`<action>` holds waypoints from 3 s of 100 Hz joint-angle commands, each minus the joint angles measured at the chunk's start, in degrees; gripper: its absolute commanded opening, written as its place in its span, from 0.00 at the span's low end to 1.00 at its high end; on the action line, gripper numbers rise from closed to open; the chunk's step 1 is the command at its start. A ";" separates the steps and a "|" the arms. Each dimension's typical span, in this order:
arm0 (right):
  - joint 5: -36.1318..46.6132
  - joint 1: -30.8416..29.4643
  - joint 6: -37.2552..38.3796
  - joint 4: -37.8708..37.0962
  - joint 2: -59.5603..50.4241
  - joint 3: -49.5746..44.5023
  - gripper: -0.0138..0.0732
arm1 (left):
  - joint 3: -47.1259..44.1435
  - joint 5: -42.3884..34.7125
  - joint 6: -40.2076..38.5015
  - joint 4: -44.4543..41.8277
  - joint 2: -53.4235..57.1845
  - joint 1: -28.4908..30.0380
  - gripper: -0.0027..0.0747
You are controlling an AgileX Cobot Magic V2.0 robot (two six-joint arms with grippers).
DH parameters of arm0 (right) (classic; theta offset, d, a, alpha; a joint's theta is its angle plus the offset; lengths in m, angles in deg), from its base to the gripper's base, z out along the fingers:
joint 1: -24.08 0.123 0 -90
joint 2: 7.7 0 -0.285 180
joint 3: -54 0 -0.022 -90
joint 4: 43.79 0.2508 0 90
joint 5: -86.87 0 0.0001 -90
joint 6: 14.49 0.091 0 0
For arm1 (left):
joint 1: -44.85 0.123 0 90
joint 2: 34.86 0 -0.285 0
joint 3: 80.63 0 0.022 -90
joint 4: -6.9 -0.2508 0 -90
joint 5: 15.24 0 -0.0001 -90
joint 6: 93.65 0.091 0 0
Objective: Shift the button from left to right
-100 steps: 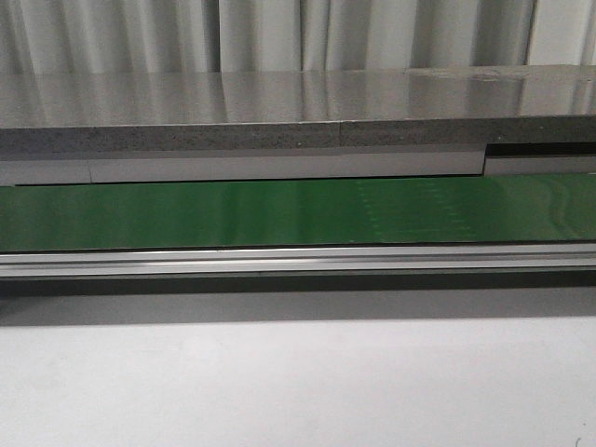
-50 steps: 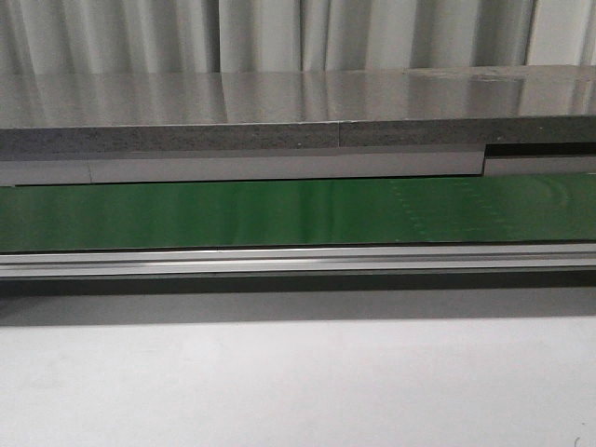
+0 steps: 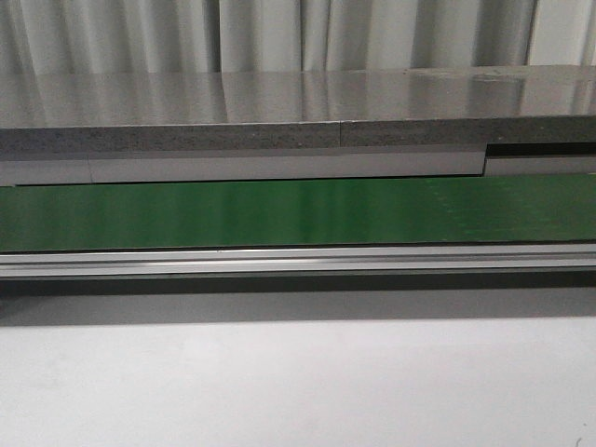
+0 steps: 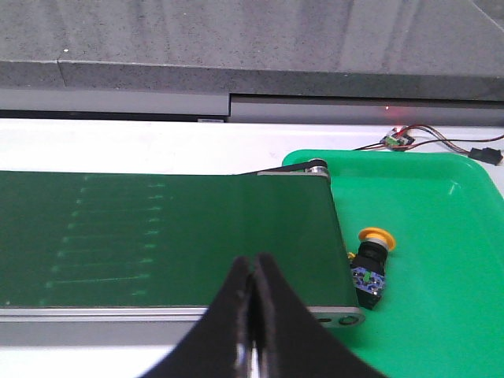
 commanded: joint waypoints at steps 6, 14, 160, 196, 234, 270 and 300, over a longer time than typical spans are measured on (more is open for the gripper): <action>3.78 -0.11 0.14 0.33 -0.17 1.53 0.08 | 1.71 -4.71 0.01 0.68 -0.28 -0.54 0.01; 3.78 -0.11 0.14 0.33 -0.17 1.53 0.08 | 1.71 -4.71 0.01 0.68 -0.28 -0.54 0.01; 16.36 7.17 4.18 -1.51 -37.09 -32.87 0.08 | 1.71 -4.71 0.01 0.68 -0.28 -0.54 0.01; 15.59 7.17 4.18 -1.20 -37.09 -32.87 0.08 | 1.71 -4.71 0.01 0.68 -0.28 -0.54 0.01; 15.59 7.17 4.18 -1.20 -37.09 -32.87 0.08 | 1.71 -4.71 0.01 0.68 -0.28 -0.54 0.01; 15.59 7.17 4.18 -1.20 -37.09 -32.87 0.08 | 1.71 -4.71 0.01 0.68 -0.28 -0.54 0.01; 15.59 7.17 4.18 -1.20 -37.09 -32.87 0.08 | 1.71 -6.54 0.01 0.68 -0.28 -0.54 0.01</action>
